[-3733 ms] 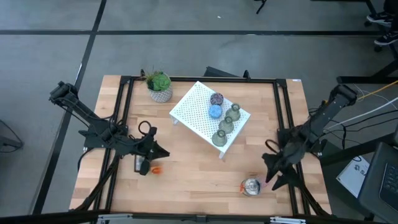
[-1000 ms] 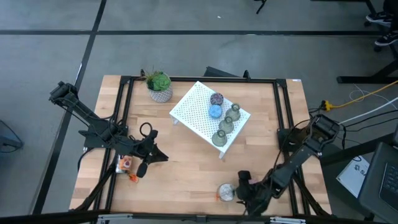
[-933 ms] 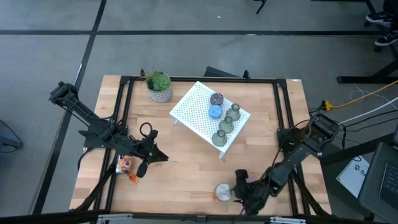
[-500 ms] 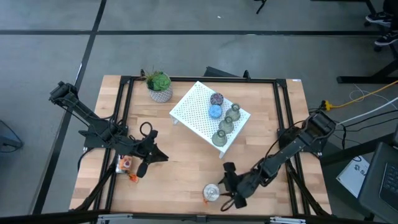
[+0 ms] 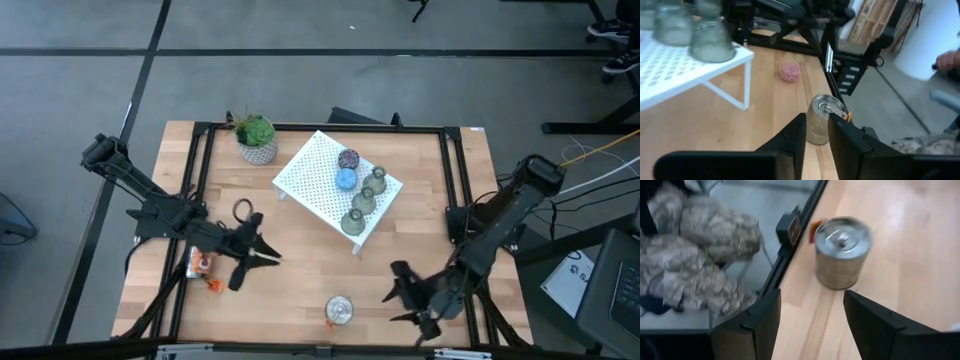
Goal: Pick & Place candle stick holders
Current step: Move the right silver scented candle to the middle left of the table
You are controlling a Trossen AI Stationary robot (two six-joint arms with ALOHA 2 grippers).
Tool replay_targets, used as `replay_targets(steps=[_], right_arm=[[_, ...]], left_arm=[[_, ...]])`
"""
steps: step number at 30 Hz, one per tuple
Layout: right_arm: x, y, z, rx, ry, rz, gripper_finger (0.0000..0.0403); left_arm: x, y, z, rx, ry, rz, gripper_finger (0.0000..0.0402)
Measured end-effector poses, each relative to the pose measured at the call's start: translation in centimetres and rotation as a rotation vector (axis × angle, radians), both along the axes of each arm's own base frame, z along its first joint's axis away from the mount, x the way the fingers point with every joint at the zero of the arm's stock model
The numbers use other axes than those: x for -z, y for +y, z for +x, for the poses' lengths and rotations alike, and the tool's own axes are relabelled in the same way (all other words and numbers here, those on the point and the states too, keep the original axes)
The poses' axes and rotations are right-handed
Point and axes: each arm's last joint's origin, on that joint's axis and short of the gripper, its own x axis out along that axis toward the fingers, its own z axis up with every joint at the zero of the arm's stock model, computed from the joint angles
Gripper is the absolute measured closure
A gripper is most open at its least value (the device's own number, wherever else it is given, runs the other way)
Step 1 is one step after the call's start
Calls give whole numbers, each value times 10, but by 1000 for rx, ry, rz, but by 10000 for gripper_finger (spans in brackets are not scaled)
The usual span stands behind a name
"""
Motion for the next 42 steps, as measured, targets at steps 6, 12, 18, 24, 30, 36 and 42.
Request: replay_targets(steps=[6, 12, 18, 24, 30, 36, 42], right_arm=[[-4, -25, -39, 69, -183, 88, 185], [-6, -46, -56, 169, -368, 29, 185], [-11, -55, -60, 147, -417, -101, 185], [-11, -55, -60, 114, -438, -159, 185], [-9, -58, -64, 130, -415, -128, 185], [24, -80, -81, 237, -452, 54, 185], [53, -100, -96, 132, -595, 155, 185]], left_arm=[[-5, -27, 44, 116, 19, 190, 289], [-15, -38, 81, 99, -1, 240, 284], [-13, -37, 94, 54, 25, 182, 287], [-13, -36, 94, 43, 33, 158, 287], [-10, -36, 93, 49, 62, 174, 288], [-8, -37, 92, 57, 79, 178, 286], [-4, -44, 85, 91, 124, 202, 289]])
